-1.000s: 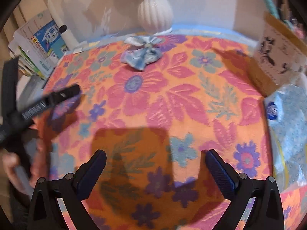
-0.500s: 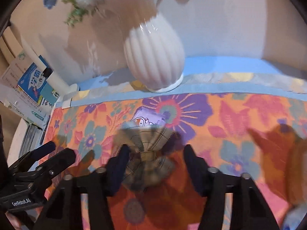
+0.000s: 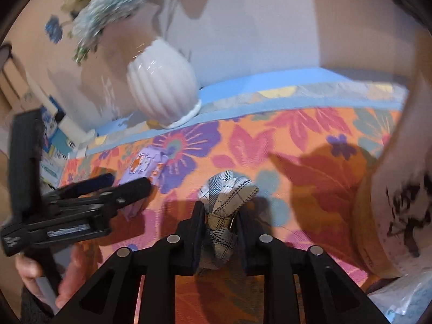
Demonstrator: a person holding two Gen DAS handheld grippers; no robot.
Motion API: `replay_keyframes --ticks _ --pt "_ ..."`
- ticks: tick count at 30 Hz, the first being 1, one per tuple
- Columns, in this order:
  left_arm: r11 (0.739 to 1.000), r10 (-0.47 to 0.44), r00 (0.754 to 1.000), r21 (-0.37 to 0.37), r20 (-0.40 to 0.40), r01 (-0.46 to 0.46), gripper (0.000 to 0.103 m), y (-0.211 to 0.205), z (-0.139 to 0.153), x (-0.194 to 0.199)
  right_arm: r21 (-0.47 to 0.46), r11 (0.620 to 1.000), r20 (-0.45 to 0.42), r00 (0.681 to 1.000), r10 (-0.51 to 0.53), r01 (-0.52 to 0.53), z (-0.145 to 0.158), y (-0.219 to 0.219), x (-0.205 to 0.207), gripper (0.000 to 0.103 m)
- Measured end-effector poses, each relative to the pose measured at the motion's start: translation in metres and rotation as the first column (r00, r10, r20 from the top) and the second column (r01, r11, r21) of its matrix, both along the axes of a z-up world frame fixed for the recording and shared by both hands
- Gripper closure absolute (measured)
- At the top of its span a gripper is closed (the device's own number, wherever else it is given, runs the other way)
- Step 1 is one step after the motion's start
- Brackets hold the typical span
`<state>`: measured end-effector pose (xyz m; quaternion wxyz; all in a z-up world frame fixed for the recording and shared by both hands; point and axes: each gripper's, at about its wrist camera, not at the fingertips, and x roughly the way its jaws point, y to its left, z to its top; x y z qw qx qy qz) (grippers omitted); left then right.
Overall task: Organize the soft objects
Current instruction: 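Grasp the plaid bow with the right gripper while the left grasps the pink wipe pack, then carry plaid bow and pink wipe pack to the glass bowl and release both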
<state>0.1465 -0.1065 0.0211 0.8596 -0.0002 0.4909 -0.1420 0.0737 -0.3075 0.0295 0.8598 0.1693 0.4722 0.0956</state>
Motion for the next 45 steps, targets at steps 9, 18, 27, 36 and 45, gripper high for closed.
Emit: replay_keyframes --ticks 9,18,27,36,45 --pt "0.995 -0.011 0.995 0.103 0.097 0.001 0.067 -0.012 0.002 -0.012 -0.041 0.999 0.039 0.999 0.027 -0.026 0.004 0.013 -0.002 0.050" --pt "0.987 0.154 0.983 0.032 0.098 -0.157 0.067 0.024 0.010 -0.091 -0.235 0.972 0.131 0.990 0.055 -0.023 0.020 0.039 -0.033 0.079" --pt "0.980 0.198 0.970 -0.024 0.138 -0.196 0.067 0.056 0.020 -0.166 -0.242 0.962 0.125 0.979 0.159 -0.126 0.025 0.072 -0.138 0.079" --pt "0.967 0.204 0.974 -0.175 0.097 -0.185 0.067 0.072 0.013 -0.189 -0.217 0.973 0.095 0.991 0.098 -0.075 0.022 0.063 -0.160 0.079" --pt "0.978 0.182 0.975 -0.126 0.130 -0.166 0.067 0.064 0.013 -0.190 -0.237 0.967 0.110 0.987 0.116 -0.087 0.022 0.069 -0.160 0.079"
